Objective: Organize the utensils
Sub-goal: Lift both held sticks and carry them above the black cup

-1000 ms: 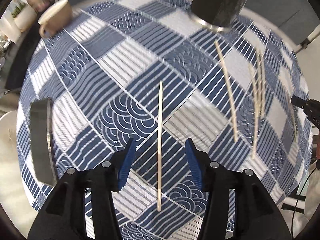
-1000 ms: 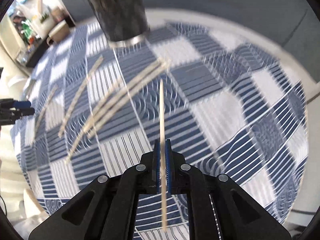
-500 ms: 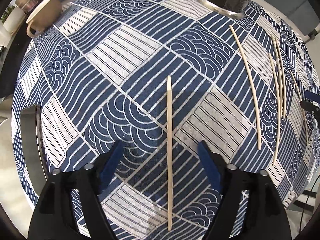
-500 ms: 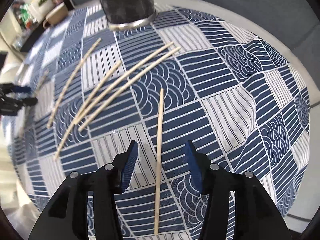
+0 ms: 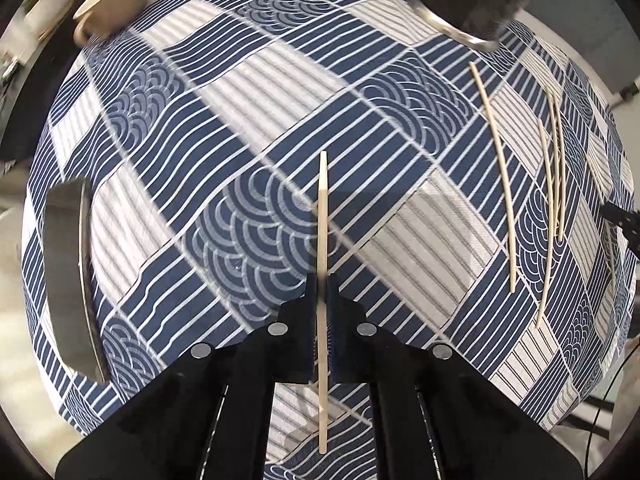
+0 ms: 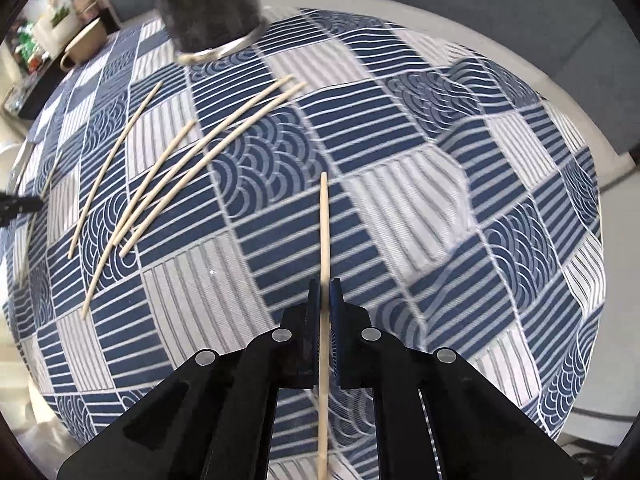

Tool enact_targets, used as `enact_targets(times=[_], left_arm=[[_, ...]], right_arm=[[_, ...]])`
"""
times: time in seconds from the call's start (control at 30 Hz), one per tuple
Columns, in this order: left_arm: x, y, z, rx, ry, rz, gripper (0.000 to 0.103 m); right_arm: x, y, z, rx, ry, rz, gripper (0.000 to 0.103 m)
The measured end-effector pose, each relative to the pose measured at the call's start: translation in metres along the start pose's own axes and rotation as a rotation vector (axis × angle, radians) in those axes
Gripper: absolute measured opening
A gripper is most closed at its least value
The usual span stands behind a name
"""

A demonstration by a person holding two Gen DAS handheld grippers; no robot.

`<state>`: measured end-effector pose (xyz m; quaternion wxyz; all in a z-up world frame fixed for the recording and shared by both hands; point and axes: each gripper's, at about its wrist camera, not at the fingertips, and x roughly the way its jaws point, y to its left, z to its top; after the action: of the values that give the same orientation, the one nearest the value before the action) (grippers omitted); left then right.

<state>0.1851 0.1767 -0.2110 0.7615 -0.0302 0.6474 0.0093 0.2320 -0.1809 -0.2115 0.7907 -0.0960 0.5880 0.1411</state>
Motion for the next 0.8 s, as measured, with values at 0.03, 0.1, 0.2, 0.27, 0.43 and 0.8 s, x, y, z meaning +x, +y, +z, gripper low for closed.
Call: enact_targets(times=[0.03, 0.1, 0.2, 0.27, 0.43, 0.8], left_arm=[[-0.003, 0.003, -0.002, -0.010, -0.003, 0.002, 0.005], [-0.009, 0.009, -0.004, -0.032, -0.007, -0.009, 0.005], [-0.034, 0.017, -0.004, -0.053, -0.050, 0.004, 0.005], [-0.054, 0.019, -0.002, -0.052, -0.087, 0.021, 0.005], [-0.104, 0.018, 0.013, -0.048, -0.187, 0.064, 0.005], [-0.189, -0.003, 0.079, -0.011, -0.395, 0.071, 0.005]], right_arm=[[-0.005, -0.008, 0.001, 0.007, -0.008, 0.000, 0.005], [-0.016, -0.020, 0.000, 0.030, -0.038, -0.005, 0.005], [-0.035, -0.038, 0.009, 0.061, -0.085, -0.008, 0.005], [-0.051, -0.044, 0.016, 0.075, -0.128, -0.015, 0.005], [-0.100, -0.056, 0.037, 0.087, -0.256, -0.009, 0.005], [-0.197, -0.039, 0.094, 0.043, -0.529, 0.034, 0.005]])
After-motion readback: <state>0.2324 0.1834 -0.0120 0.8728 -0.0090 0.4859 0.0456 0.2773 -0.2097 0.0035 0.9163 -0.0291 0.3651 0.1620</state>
